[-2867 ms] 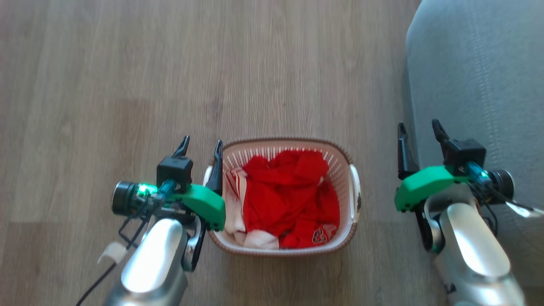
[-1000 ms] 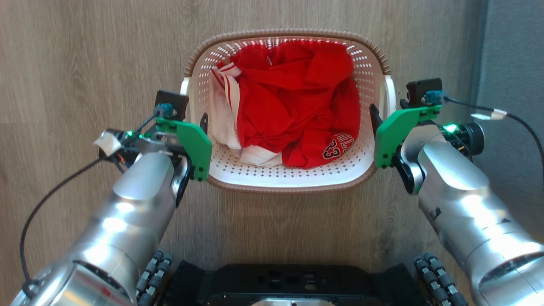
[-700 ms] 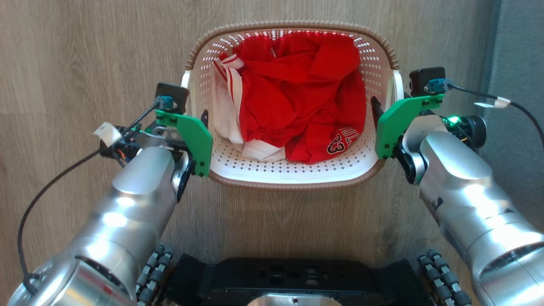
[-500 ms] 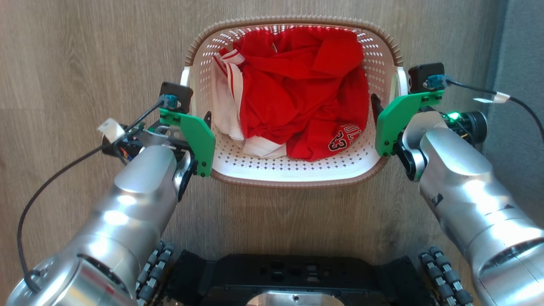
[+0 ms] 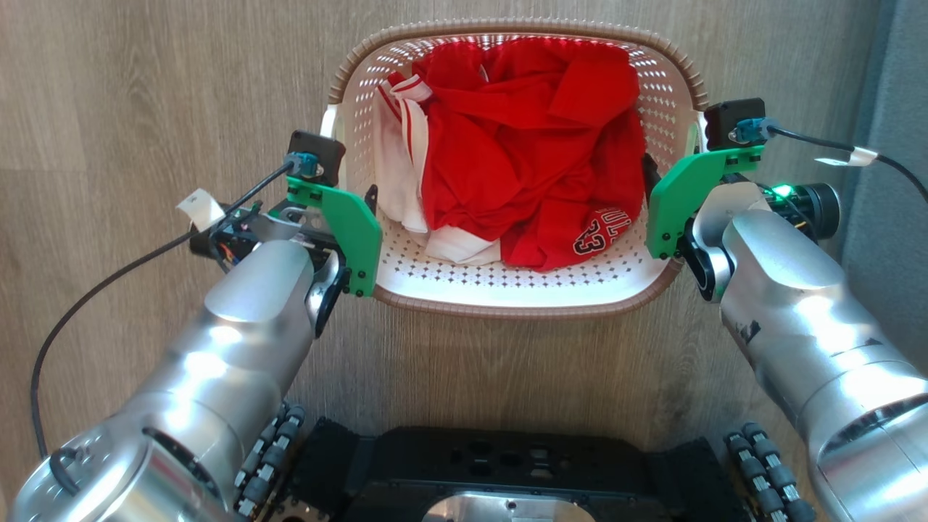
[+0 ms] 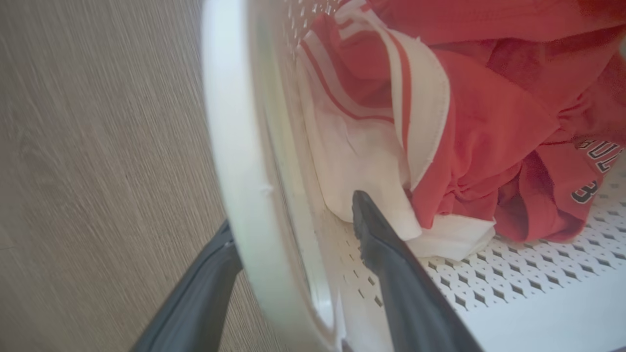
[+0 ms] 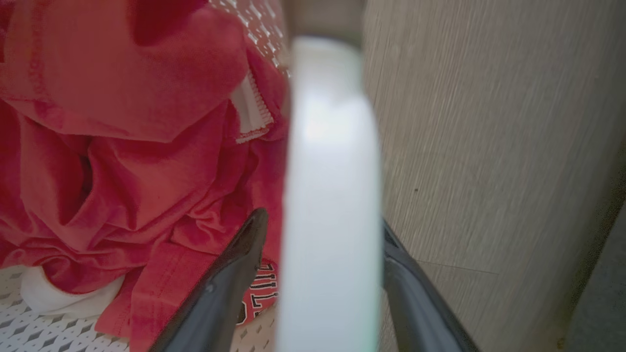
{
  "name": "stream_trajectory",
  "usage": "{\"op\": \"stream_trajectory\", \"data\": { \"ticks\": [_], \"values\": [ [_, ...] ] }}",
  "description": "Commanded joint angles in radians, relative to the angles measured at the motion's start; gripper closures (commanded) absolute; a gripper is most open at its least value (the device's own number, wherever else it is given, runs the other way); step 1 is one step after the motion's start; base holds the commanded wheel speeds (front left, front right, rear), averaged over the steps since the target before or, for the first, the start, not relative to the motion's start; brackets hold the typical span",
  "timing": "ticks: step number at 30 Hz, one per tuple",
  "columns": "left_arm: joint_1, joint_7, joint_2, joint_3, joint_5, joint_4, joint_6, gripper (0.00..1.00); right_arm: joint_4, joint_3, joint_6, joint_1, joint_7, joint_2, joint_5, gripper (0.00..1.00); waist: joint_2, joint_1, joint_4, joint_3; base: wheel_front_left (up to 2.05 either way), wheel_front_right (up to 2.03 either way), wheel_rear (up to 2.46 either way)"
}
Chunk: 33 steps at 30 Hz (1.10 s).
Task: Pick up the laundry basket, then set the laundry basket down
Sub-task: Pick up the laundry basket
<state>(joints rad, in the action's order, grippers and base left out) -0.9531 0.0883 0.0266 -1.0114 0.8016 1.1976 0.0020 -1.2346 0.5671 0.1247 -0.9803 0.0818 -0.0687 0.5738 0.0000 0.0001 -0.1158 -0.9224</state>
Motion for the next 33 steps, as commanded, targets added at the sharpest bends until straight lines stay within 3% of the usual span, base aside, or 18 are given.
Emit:
{"op": "stream_trajectory", "data": {
  "ticks": [1, 2, 3, 4, 20, 33],
  "values": [
    [0.009, 0.0, 0.024, -0.004, 0.017, -0.012, 0.007, 0.0, 0.0, 0.02, 0.006, 0.04, 0.01, 0.019, 0.01, 0.11, 0.0, -0.0001, -0.004, 0.0, 0.0, 0.0, 0.0],
    [0.009, -0.002, 0.024, -0.01, 0.025, -0.015, 0.003, 0.53, -0.002, 0.023, 0.006, 0.039, 0.009, 0.019, 0.01, 0.55, 0.0, -0.0001, -0.006, -0.001, 0.0, 0.0, 0.0],
    [0.008, -0.006, 0.024, -0.017, 0.034, -0.018, -0.002, 1.0, -0.004, 0.026, 0.006, 0.038, 0.007, 0.019, 0.011, 0.89, 0.0, -0.0001, -0.007, -0.002, 0.0, 0.0, 0.0],
    [0.006, -0.009, 0.024, -0.03, 0.049, -0.022, -0.008, 1.0, -0.007, 0.031, 0.006, 0.036, 0.003, 0.019, 0.013, 1.0, 0.0, -0.0001, -0.01, -0.003, 0.0, 0.0, 0.0],
    [-0.002, -0.038, 0.024, -0.149, 0.119, -0.022, -0.053, 1.0, -0.017, 0.067, 0.006, 0.036, -0.009, 0.019, 0.034, 1.0, 0.0, -0.0001, -0.011, 0.015, 0.0, 0.0, 0.0],
    [0.02, -0.113, 0.024, -0.237, 0.103, 0.006, -0.101, 1.0, 0.044, 0.161, 0.006, 0.102, -0.193, 0.019, 0.116, 1.0, 0.0, -0.0001, 0.02, 0.148, 0.0, 0.0, 0.0]
  ]
}}
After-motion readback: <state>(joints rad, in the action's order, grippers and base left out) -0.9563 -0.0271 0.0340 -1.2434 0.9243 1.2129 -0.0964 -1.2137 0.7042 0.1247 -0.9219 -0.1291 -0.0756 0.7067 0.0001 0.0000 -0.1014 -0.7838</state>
